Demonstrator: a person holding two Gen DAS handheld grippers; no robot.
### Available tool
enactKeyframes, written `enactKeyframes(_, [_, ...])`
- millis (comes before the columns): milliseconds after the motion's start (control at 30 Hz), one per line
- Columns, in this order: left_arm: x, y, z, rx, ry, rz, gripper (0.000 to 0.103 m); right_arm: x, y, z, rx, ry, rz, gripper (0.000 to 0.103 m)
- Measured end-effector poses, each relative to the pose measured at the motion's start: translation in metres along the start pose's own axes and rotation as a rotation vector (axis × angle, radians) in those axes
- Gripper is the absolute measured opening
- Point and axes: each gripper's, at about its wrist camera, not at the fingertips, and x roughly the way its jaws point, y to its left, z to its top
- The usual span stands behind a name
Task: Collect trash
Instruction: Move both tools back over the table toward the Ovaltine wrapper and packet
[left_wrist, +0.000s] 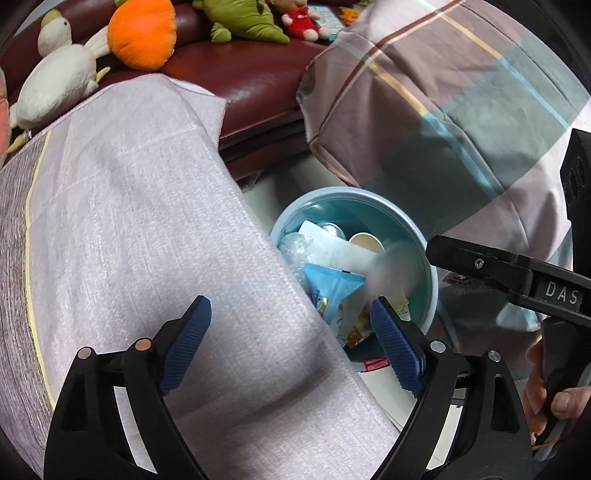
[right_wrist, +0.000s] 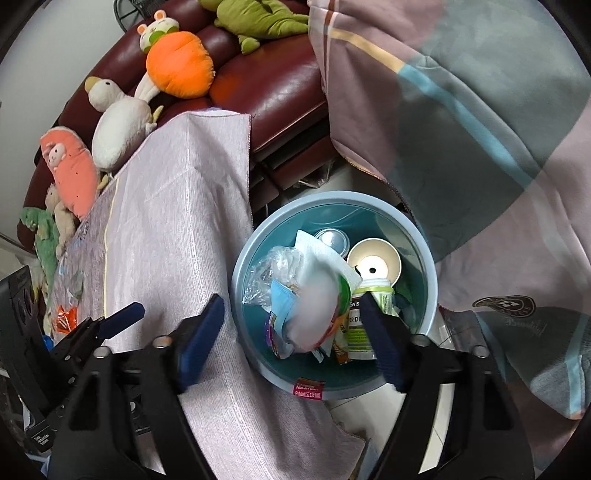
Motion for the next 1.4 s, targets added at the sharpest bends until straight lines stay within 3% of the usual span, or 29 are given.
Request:
enactKeyframes(367, [-0.015, 0.024, -0.011, -0.048, -0.016, -0.020, 0.089, 0.001, 0.015, -0.008, 0.003, 0.033, -0.060, 0.076])
enactKeyframes(700, [-0.048, 0.050, -0.027, -0.092, -0.066, -0.023, 0.090, -0.015, 0.054, -0.018, -0.053, 0.022, -0.077, 0.076])
enactKeyframes(967, [-0.083, 0.087, -0.050, -0.160, -0.119, -0.010, 0.090, -0.023, 0.107, -0.030, -0.136, 0.017, -0.074, 0.076])
enactKeyframes(1400, [-0.141, 0.182, -0.102, -0.346, -0.222, 0.028, 0.093, -0.010, 0.221, -0.058, -0.322, 0.058, -0.056, 0.077])
